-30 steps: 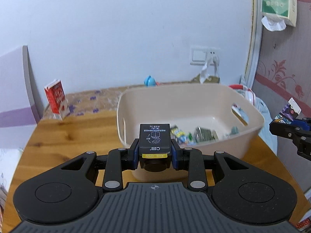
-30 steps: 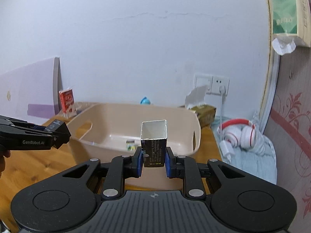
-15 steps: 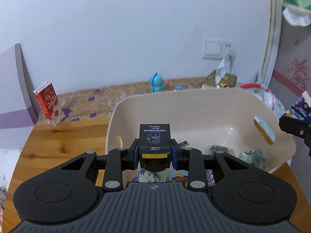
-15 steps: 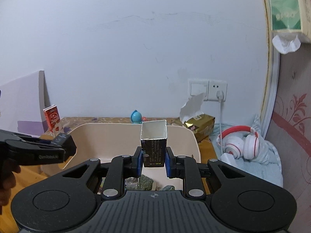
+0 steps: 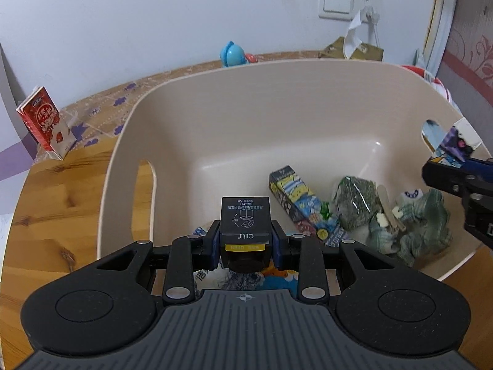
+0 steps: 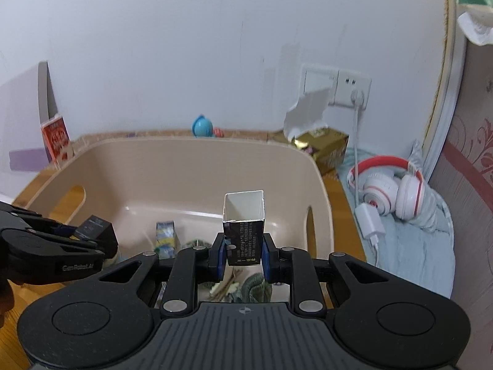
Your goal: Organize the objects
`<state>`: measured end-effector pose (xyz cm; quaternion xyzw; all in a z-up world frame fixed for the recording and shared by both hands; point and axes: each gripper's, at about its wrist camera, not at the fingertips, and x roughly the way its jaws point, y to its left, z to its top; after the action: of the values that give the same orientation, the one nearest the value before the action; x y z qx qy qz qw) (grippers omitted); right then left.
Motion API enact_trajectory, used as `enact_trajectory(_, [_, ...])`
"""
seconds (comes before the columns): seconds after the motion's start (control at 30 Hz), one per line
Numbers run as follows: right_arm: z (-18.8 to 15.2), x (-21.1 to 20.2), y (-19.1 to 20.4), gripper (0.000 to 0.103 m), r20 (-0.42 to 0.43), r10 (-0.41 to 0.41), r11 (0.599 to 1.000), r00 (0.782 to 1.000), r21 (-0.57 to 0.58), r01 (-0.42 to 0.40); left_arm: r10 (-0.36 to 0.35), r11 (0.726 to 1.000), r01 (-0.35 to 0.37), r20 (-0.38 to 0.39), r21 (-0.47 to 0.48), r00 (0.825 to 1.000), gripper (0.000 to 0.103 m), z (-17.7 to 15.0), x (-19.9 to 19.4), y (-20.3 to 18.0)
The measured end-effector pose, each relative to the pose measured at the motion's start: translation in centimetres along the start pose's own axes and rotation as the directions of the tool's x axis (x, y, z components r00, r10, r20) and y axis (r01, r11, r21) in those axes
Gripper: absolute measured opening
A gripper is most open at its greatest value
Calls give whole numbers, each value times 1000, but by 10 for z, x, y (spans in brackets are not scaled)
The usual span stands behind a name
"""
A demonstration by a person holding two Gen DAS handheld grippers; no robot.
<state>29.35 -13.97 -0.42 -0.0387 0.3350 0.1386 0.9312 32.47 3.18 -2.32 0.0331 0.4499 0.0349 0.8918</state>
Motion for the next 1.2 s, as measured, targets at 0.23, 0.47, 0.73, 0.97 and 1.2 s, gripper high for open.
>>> enact_trajectory(0.23, [1,0,7,63,-9,-16,999,1000,-30,16,-23,999,23,16,-27,1000,62,2,-6,3])
enact_trajectory(0.47, [7,-18,6,82,35,-23,1000,999,-1,23,-29,999,32,76,-38,997,82,4,-27,1])
enact_trajectory(0.73, [11,-40,-5,100,66,-14,997,998,72,10,-24,999,30,121,-45,992,83,1,-50,5])
enact_trajectory(0.97, [6,-61,-3,103,86,-13,997,996,74,6,-20,999,28,170,-40,985,85,-14,-75,8])
enact_trajectory(1.2, [-4,-86,-2,103,103,3,996,995,83,-11,-17,998,28,202,-51,979,85,-36,-101,14])
